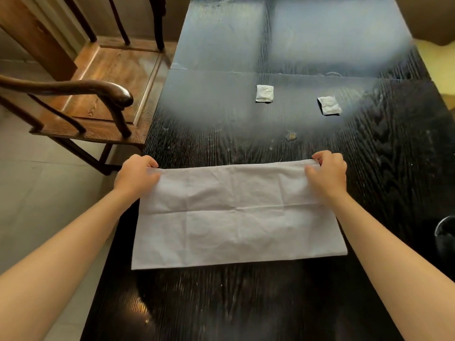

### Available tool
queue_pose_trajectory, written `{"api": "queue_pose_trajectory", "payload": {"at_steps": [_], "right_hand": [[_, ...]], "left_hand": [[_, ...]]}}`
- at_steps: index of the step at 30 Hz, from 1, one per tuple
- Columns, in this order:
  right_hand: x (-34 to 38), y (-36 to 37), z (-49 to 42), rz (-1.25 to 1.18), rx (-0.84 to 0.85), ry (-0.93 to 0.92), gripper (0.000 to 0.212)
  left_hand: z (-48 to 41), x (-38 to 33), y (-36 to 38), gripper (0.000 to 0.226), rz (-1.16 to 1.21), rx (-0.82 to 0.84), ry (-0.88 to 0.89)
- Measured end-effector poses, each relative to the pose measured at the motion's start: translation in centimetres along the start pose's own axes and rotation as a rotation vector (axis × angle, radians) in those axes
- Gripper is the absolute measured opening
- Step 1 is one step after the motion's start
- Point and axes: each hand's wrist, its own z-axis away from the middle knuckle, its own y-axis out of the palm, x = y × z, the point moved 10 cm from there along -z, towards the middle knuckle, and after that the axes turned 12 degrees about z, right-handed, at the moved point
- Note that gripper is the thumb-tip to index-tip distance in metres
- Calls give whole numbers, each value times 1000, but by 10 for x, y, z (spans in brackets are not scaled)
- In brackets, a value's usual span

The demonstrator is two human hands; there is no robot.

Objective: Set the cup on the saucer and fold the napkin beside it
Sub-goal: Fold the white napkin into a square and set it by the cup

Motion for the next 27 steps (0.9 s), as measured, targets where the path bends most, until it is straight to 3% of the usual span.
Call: {"api": "queue_pose_trajectory", "payload": {"at_steps": [9, 14, 17, 27], "right_hand": [[-2, 9, -21, 98, 266, -66, 28], [-5, -2, -19, -251, 234, -98, 18], [-10, -5, -19, -337, 209, -92, 12], [-25, -5, -23, -510, 193, -34, 12]], "left_hand": [[-6, 2, 16, 24, -194, 355, 30], [-1, 10, -2, 13, 163, 284, -44], [7, 16, -1, 9, 382, 272, -117], [6, 15, 1, 8, 481, 223, -80]]}}
